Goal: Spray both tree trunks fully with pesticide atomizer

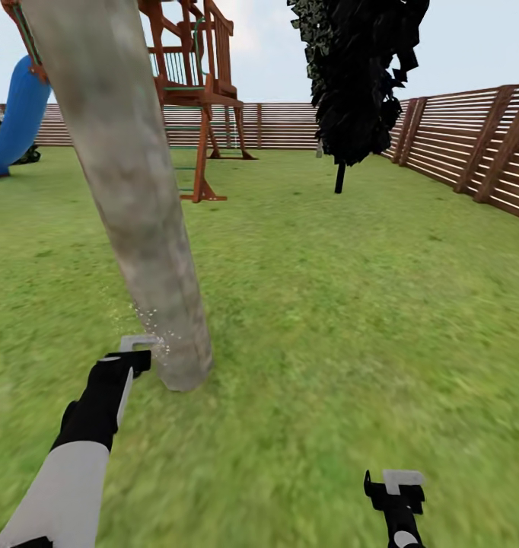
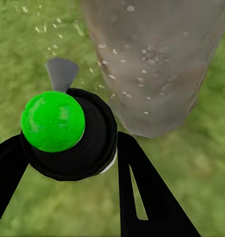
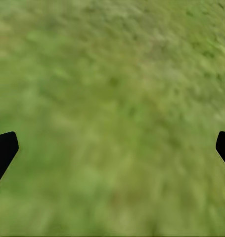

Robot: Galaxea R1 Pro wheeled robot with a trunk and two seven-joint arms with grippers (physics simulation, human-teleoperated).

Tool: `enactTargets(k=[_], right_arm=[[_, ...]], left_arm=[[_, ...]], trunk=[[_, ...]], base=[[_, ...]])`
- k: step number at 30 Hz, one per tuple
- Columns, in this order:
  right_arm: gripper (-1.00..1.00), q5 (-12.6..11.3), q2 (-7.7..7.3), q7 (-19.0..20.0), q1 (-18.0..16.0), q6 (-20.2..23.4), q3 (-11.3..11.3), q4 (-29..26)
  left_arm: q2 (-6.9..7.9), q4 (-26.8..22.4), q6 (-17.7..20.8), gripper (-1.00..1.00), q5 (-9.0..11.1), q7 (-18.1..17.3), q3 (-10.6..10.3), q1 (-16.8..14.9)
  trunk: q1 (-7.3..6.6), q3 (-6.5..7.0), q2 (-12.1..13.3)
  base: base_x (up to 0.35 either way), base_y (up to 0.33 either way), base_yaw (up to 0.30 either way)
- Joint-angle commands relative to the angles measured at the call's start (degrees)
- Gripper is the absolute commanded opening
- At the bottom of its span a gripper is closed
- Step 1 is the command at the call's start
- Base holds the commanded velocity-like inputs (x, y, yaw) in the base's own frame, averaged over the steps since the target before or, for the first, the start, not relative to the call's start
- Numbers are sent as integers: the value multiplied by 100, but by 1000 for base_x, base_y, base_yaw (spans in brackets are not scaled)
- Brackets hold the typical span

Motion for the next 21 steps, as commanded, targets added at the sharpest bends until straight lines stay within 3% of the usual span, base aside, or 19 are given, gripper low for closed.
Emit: enactTargets(k=[1, 14, 21], right_arm=[[100, 0, -4, -1, 0, 0, 0, 0], [100, 0, -7, -9, 0, 0, 0, 0], [100, 0, -6, -9, 0, 0, 0, 0]], left_arm=[[-10, -5, -4, -100, -14, 10, -68, -10], [-52, -157, 2, -100, -22, 23, -92, -2], [-49, -161, -6, -100, -14, 23, -88, 1]], trunk=[[0, 0, 0], [0, 0, 0], [0, 0, 0]], base=[[237, -154, 80], [43, -259, 3], [231, -185, 77]])
